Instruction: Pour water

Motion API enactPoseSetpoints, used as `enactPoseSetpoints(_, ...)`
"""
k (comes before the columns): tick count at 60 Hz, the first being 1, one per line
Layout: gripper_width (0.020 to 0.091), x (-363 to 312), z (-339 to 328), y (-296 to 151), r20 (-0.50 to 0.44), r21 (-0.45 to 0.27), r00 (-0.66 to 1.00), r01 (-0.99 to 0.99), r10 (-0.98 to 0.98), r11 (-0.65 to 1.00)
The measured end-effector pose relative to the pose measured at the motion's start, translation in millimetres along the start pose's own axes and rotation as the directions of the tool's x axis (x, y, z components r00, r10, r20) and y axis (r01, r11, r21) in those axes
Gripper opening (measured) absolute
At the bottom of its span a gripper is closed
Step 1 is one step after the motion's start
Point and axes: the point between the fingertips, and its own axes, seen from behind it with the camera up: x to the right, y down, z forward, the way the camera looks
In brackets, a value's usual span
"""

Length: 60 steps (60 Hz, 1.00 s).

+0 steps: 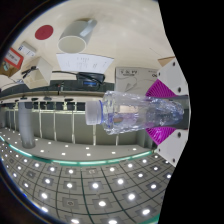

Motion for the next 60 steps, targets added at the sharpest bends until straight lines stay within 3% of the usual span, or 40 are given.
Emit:
enactPoseSetpoints(15, 0.0334, 41, 23, -78, 0.080, 0.021, 0.869, -0.490, 0.487, 0.871)
enactPoseSetpoints(22, 0.0336, 55, 13, -93, 0.072, 0.008, 0.817, -0.575, 0.573, 0.818)
enactPoseSetpoints(31, 0.0335, 57, 26, -83, 0.017, -0.034, 0.851, -0.524, 0.525, 0.851)
enactPoseSetpoints(38, 0.0334, 42, 31, -83, -0.028, -0.075, 0.945, -0.327, 0.325, 0.942)
enactPoseSetpoints(47, 0.0335, 2, 21, -115, -0.046, -0.085, 0.993, 0.104, -0.108, 0.991)
enactPoseSetpoints(53, 0.0337, -30, 6, -161, -0.061, -0.043, 0.911, 0.406, -0.408, 0.913)
enactPoseSetpoints(60, 0.0336, -50, -14, -222, -0.146, -0.005, 0.706, 0.700, -0.693, 0.714)
